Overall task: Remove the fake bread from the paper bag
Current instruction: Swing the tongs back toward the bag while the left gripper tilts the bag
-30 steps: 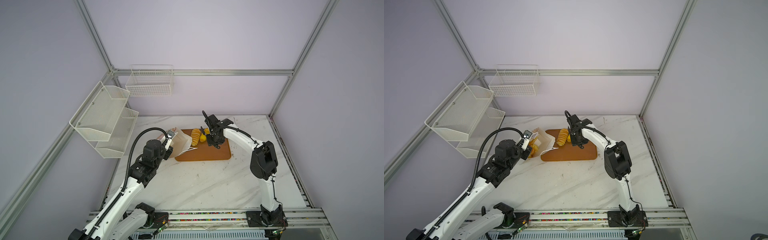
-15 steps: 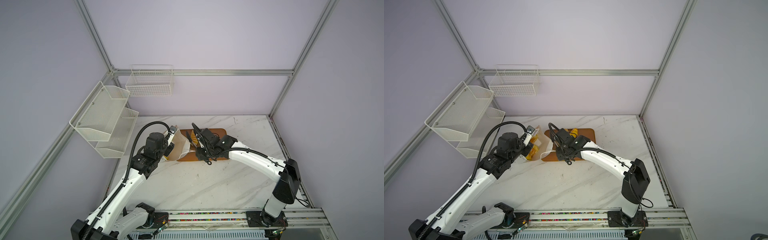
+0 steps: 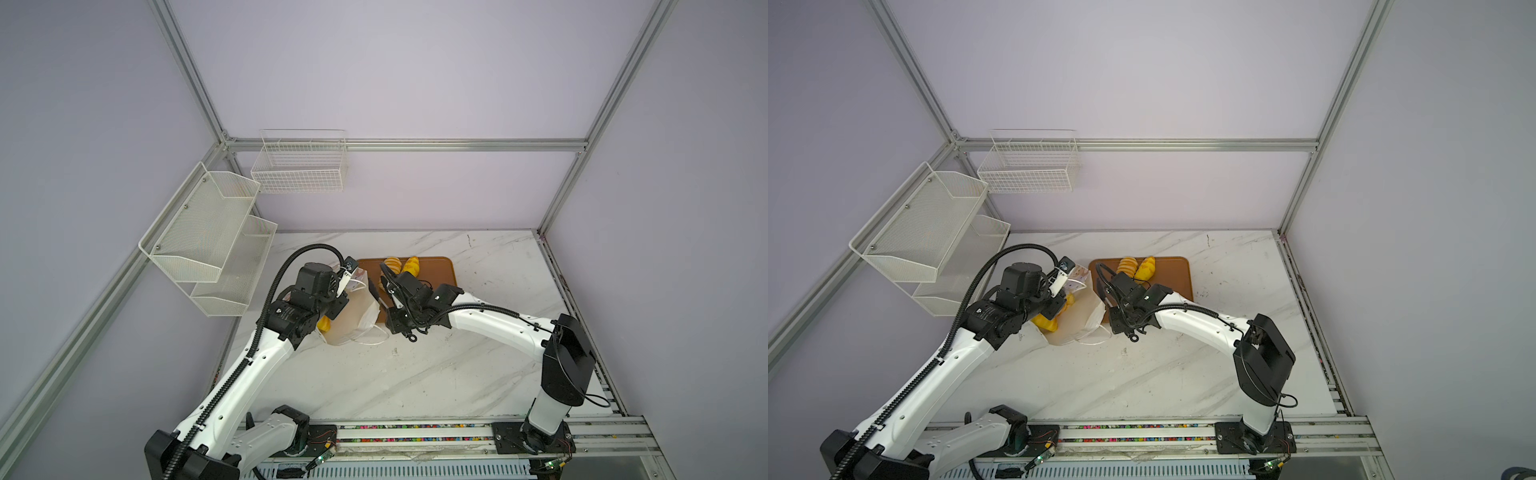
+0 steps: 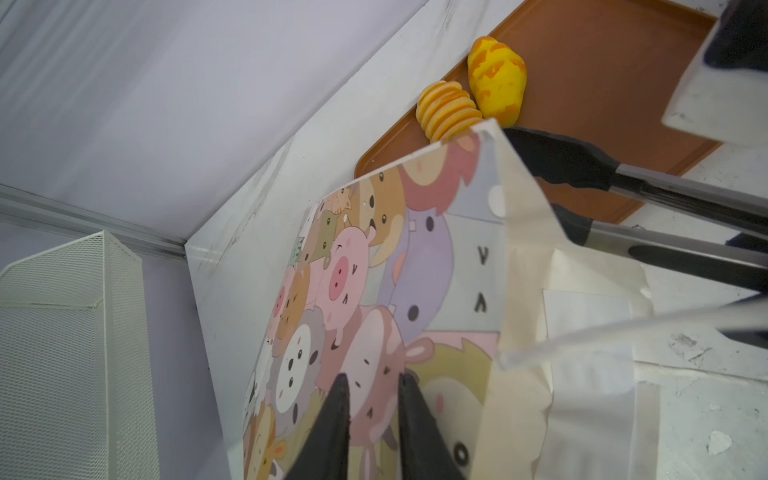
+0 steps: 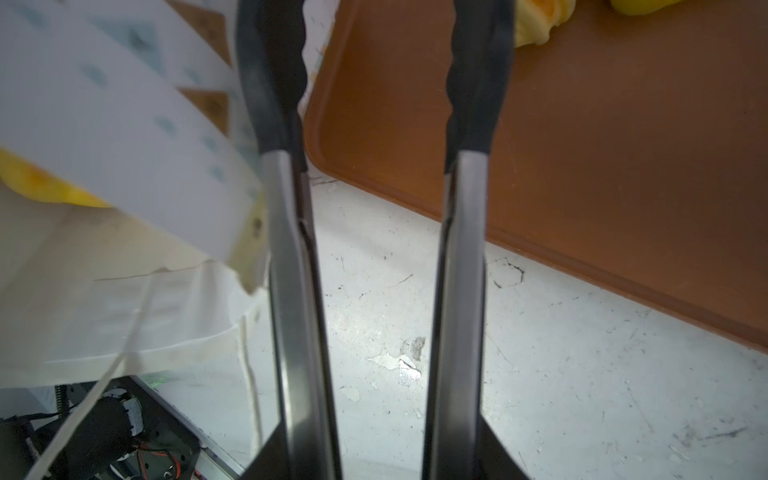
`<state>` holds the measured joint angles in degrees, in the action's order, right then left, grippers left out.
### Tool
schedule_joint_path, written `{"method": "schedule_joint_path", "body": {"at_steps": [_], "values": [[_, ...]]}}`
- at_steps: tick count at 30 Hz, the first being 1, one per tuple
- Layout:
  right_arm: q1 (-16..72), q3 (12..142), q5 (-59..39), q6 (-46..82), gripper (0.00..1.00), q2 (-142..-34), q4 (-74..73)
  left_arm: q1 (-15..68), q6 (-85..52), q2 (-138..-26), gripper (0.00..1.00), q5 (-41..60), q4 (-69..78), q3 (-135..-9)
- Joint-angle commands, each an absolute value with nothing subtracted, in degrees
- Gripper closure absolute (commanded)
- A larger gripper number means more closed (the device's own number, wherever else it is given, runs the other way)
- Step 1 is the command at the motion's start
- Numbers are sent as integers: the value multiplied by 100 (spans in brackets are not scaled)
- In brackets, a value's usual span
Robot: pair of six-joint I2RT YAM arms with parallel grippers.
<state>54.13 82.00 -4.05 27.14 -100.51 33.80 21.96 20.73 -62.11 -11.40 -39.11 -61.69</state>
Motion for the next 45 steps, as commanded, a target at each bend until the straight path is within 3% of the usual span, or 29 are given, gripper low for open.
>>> {"method": "schedule_joint_path", "body": {"at_steps": [1, 3, 7, 9, 25, 35, 45], "values": [[5471, 8297, -492, 2681, 56, -10051, 3077, 2215, 2069, -6289, 67, -1043, -4075, -6933], [5481, 8263, -517, 2689, 56, -10037, 3005, 2214, 2160, -6348, 69, -1052, -4145, -7049], [5491, 8224, -599, 2698, 56, -10063, 2894, 2215, 2248, -6503, 93, -1072, -4318, -7316], [5487, 8263, -591, 2683, 56, -10075, 2913, 2213, 2250, -6584, 99, -1051, -4396, -7431], [5491, 8352, 44, 2804, 56, -8794, 4204, 2215, 2081, -6763, 100, -1270, -4346, -7541], [6045, 8032, -627, 2459, 63, -7901, 5022, 2180, 2062, -6671, 100, -1196, -4212, -7458], [6613, 7532, -1447, 2452, 65, -7663, 4393, 2118, 1932, -6587, 100, -995, -4163, -7453]]}}
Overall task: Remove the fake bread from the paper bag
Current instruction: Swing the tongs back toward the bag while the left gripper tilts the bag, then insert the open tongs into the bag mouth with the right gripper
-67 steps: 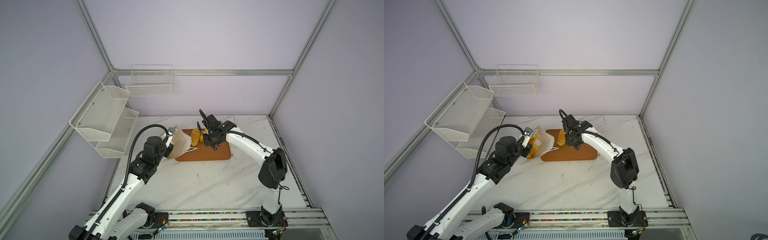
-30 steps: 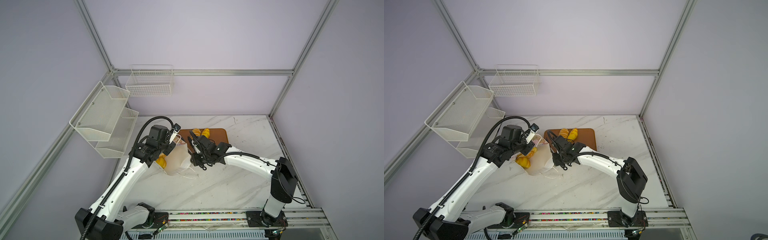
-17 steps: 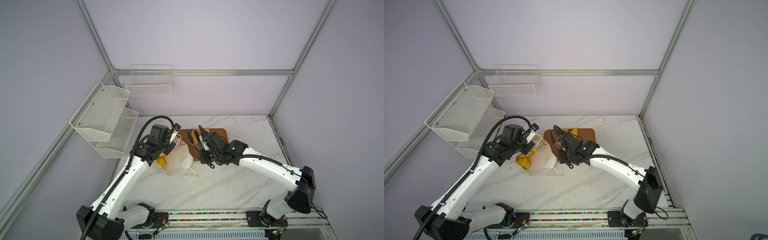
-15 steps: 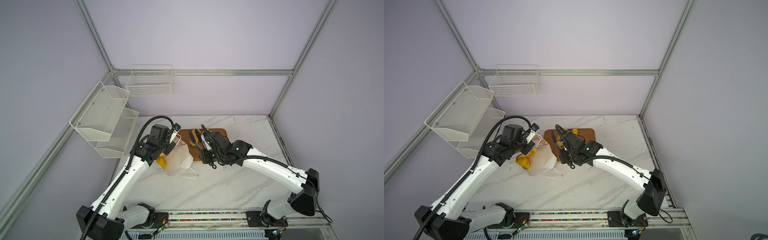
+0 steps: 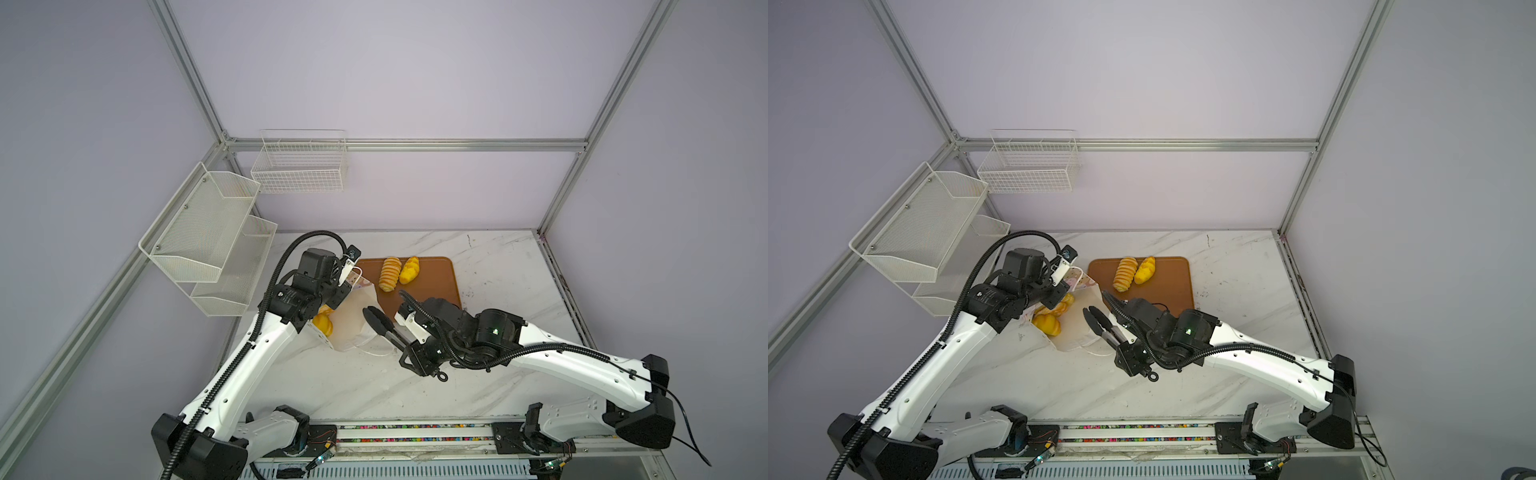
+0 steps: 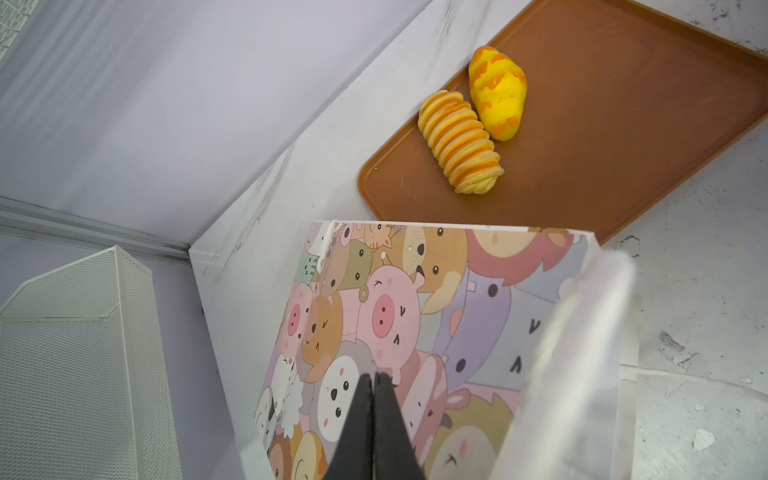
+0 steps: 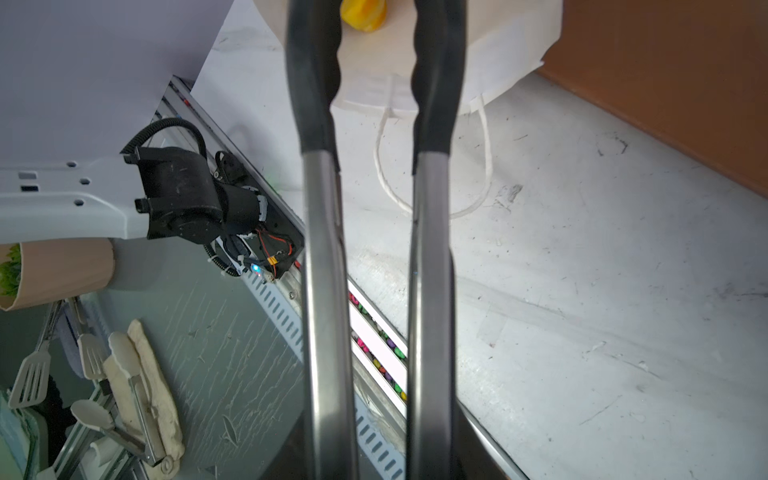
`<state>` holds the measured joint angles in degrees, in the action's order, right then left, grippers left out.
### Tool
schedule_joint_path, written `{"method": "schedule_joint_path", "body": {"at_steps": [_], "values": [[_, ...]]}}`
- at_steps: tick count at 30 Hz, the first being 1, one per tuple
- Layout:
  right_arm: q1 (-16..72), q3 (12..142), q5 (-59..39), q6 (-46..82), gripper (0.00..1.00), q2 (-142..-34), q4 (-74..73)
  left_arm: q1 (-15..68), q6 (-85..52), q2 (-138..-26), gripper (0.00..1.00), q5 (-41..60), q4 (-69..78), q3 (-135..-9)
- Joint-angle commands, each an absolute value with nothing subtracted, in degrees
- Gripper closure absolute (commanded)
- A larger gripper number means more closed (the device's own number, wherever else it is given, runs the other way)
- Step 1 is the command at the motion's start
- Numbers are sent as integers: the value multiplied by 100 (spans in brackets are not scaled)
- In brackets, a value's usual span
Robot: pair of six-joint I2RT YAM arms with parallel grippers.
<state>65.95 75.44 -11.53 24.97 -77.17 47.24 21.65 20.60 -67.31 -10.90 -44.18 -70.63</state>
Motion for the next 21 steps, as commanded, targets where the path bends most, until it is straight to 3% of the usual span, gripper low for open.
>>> {"method": "schedule_joint_path", "body": {"at_steps": [1, 10, 21], "values": [[6616, 7565, -1448, 2440, 65, -7784, 4348, 2118, 1910, -6591, 100, -972, -4166, -7443], [6658, 8373, -1271, 1821, 62, -9315, 4159, 2118, 1938, -6376, 100, -801, -4142, -7260], [6776, 9283, -204, 474, 55, -10498, 4545, 2118, 2066, -6108, 100, -564, -4148, -7014]]}}
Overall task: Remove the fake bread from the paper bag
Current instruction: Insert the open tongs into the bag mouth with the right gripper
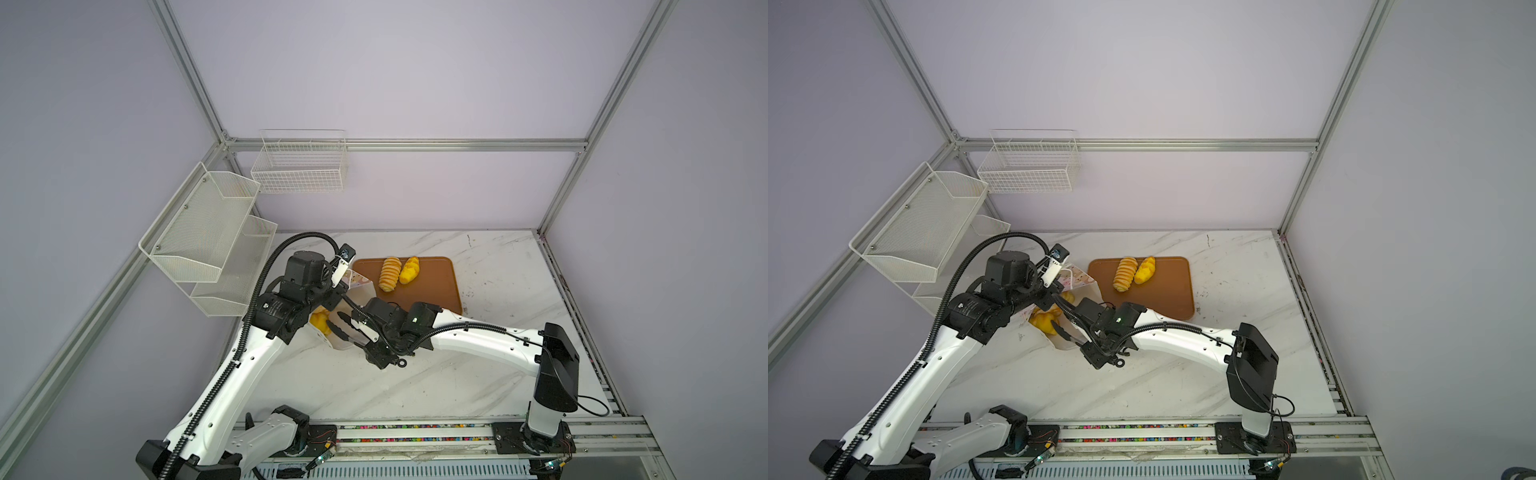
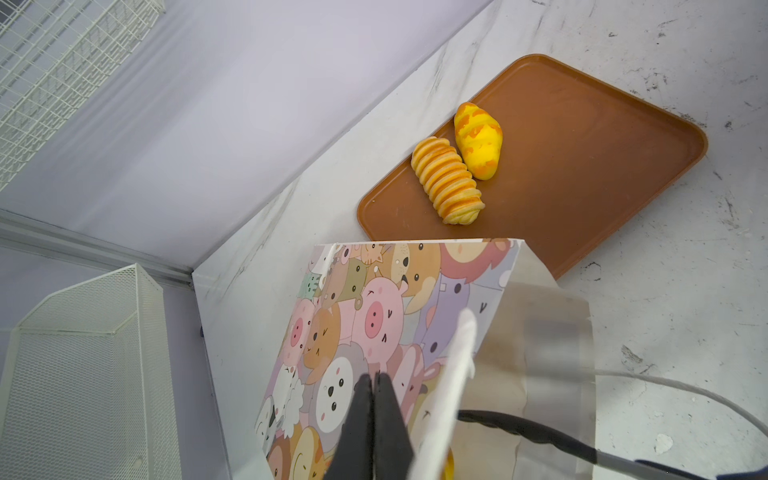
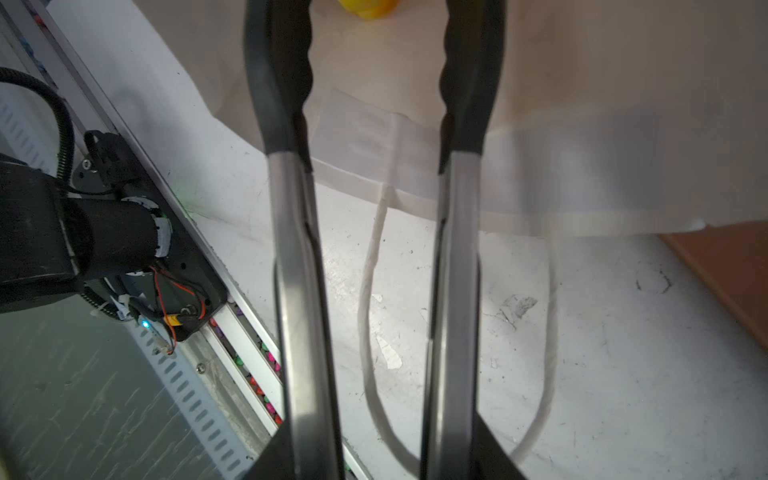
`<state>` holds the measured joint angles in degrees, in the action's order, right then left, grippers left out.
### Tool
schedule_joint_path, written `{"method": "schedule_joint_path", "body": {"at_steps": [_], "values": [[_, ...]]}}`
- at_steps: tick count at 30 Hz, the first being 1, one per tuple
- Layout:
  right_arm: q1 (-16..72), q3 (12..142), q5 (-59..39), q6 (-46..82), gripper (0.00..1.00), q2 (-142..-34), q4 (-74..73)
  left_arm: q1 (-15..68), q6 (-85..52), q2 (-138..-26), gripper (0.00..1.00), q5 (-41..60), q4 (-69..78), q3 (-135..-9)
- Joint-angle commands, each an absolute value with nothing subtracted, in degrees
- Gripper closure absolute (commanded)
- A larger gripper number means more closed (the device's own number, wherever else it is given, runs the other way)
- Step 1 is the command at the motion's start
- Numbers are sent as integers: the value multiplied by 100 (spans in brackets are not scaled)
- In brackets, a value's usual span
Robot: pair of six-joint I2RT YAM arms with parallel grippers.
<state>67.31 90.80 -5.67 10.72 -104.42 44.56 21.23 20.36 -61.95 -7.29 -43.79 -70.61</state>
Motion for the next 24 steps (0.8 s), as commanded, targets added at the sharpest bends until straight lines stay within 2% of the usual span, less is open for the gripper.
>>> {"method": "schedule_joint_path", "body": {"at_steps": [1, 14, 24], "values": [[6776, 9306, -141, 389, 54, -10548, 4558, 2118, 2065, -6108, 100, -558, -4156, -7022], [6916, 9765, 523, -324, 49, -10998, 4750, 2118, 2013, -6161, 100, -530, -4383, -7250], [7051, 10714, 956, -395, 48, -11741, 5336, 2118, 1976, -6138, 100, -418, -4424, -7260]]}}
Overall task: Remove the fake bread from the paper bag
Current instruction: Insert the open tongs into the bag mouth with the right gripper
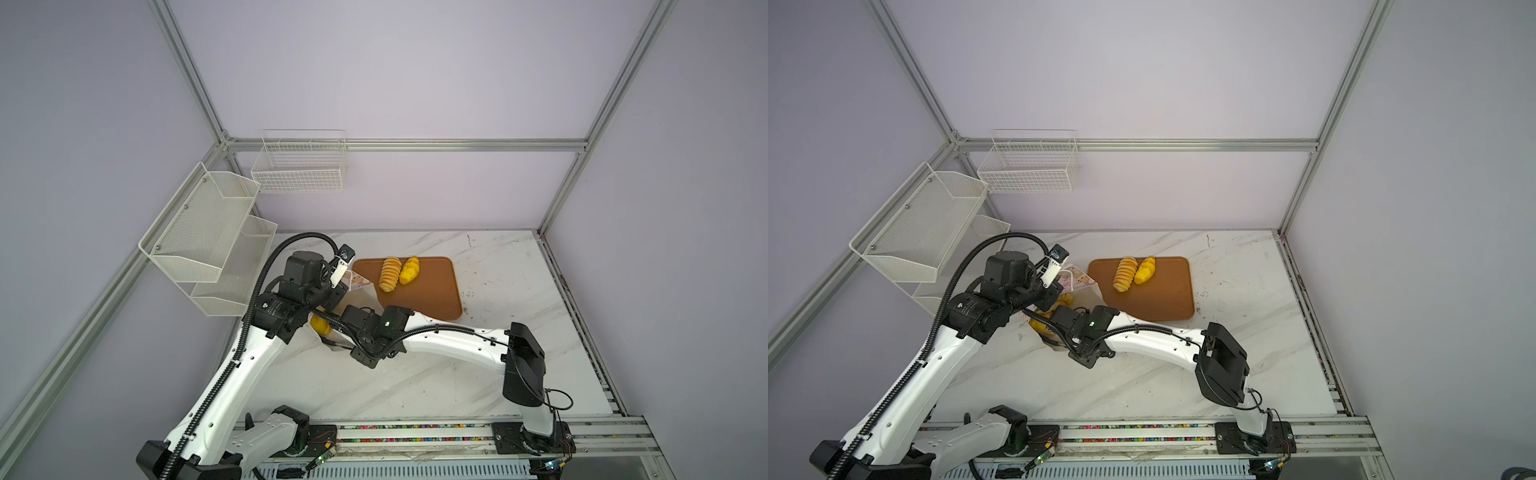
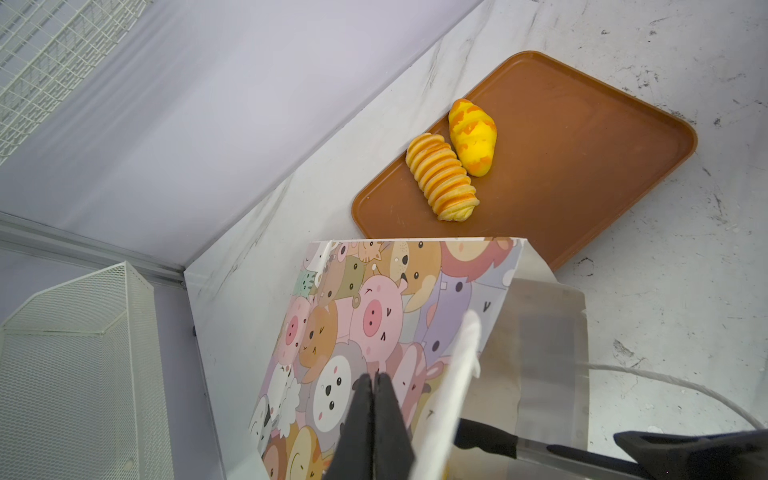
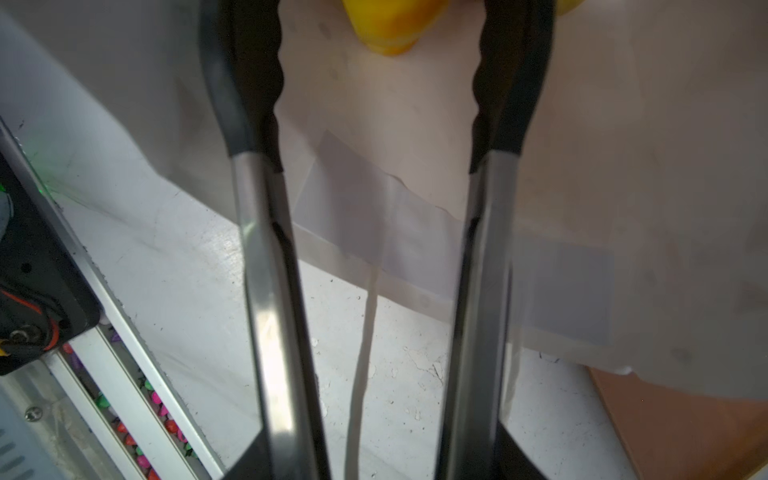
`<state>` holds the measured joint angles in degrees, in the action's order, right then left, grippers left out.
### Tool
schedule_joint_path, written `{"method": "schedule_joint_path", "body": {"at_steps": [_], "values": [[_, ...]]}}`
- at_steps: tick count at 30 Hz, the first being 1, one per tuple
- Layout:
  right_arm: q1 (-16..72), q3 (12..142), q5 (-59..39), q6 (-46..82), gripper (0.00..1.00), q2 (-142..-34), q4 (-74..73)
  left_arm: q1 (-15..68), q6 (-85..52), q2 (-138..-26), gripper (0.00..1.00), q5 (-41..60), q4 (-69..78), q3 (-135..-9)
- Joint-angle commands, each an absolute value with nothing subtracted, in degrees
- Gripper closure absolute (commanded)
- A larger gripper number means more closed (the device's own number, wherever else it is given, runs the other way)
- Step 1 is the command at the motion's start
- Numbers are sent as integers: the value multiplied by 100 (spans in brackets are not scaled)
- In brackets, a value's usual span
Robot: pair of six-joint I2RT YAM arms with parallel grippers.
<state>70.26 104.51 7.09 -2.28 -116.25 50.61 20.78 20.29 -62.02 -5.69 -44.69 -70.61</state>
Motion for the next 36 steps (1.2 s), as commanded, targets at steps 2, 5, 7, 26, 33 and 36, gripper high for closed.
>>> {"method": "schedule_joint_path", "body": {"at_steps": [2, 5, 7, 26, 33, 36], "values": [[7054, 10823, 1055, -410, 48, -11856, 5434, 2118, 1985, -6134, 100, -396, -4421, -7260], [7066, 11028, 1282, -420, 49, -12031, 5618, 2118, 2000, -6135, 100, -353, -4431, -7259], [7064, 11174, 1392, -421, 49, -12147, 5684, 2118, 2004, -6122, 100, -328, -4430, -7260], [7066, 11132, 1013, -457, 88, -11708, 5348, 2118, 2103, -6247, 100, -653, -4407, -7457], [7063, 10668, 1539, -165, 94, -11157, 5344, 2118, 2097, -6275, 100, -790, -4247, -7401], [7055, 10581, 1648, -10, 95, -10954, 5550, 2118, 2096, -6316, 100, -956, -4201, -7427]]}}
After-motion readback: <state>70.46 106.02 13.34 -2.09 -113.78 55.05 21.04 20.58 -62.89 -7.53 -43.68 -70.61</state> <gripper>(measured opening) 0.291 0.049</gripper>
